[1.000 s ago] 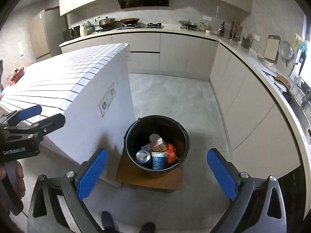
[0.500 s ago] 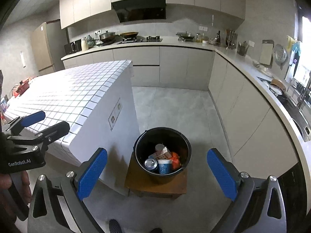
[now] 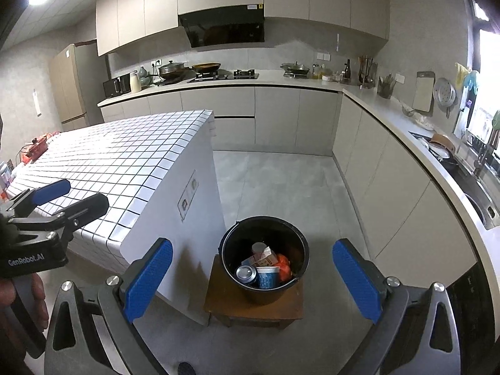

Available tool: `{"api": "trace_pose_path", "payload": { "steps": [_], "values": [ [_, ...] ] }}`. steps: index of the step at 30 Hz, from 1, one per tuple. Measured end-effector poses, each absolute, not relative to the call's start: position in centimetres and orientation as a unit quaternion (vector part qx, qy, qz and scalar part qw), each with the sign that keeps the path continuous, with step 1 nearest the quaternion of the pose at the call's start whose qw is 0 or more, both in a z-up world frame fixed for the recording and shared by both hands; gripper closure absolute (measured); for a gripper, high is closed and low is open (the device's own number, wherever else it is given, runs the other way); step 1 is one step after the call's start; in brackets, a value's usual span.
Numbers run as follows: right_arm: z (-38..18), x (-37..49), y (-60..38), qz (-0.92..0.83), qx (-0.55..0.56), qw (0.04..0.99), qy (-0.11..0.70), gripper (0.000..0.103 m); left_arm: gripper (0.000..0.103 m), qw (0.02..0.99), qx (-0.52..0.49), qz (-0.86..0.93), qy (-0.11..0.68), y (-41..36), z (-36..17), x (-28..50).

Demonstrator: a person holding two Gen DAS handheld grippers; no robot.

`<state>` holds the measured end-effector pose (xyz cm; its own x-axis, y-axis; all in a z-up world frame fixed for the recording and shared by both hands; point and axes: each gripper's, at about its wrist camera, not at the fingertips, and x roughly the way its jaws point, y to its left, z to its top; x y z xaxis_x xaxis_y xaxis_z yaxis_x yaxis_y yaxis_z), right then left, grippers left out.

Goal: Collect trash

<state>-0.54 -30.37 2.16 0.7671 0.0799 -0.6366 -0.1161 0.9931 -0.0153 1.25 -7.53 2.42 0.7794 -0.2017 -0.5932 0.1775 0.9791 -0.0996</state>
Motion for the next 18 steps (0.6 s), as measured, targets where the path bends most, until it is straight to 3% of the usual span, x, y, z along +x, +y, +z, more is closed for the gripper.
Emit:
{"api": "trace_pose_path", "payload": {
  "steps": [18],
  "values": [
    [2.64, -1.03, -30.05, 0.048, -0.038, 0.944, 0.324, 0.000, 0.000, 0.949, -0.025, -0.082, 0.304, -7.89, 3.00, 0.51]
  ]
}}
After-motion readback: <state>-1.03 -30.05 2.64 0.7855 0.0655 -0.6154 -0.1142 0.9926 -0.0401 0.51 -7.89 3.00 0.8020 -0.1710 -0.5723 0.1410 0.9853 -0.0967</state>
